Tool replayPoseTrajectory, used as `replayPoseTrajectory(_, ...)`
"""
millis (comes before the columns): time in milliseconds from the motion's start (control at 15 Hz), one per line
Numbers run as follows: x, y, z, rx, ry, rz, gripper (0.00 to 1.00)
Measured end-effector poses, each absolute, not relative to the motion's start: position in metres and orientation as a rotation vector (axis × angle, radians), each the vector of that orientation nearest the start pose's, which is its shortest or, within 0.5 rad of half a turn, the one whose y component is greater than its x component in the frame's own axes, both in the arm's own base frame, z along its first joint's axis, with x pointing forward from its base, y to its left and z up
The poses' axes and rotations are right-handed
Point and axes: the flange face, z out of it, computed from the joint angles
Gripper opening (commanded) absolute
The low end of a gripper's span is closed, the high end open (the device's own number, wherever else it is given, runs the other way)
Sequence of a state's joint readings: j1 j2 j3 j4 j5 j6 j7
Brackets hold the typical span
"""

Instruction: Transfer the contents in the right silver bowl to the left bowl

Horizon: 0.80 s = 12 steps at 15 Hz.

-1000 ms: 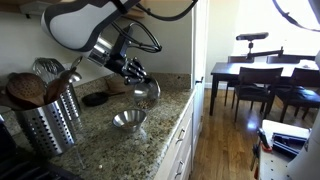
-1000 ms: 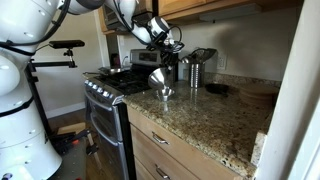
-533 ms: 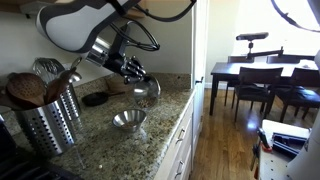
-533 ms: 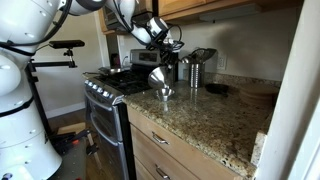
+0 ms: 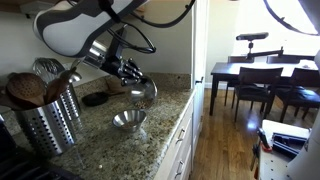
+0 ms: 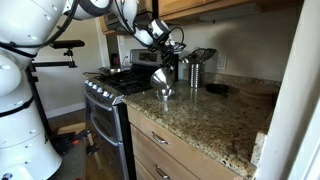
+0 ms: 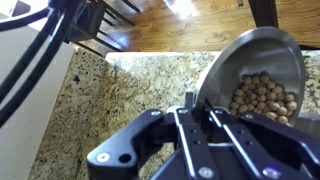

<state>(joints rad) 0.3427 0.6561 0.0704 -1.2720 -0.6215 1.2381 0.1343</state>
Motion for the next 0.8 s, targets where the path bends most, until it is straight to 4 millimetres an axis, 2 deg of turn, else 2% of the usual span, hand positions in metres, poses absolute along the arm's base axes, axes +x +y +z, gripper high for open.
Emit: replayPoseTrajectory(800, 0.651, 0.201, 0.353, 2.248, 0.418, -0.583, 0.08)
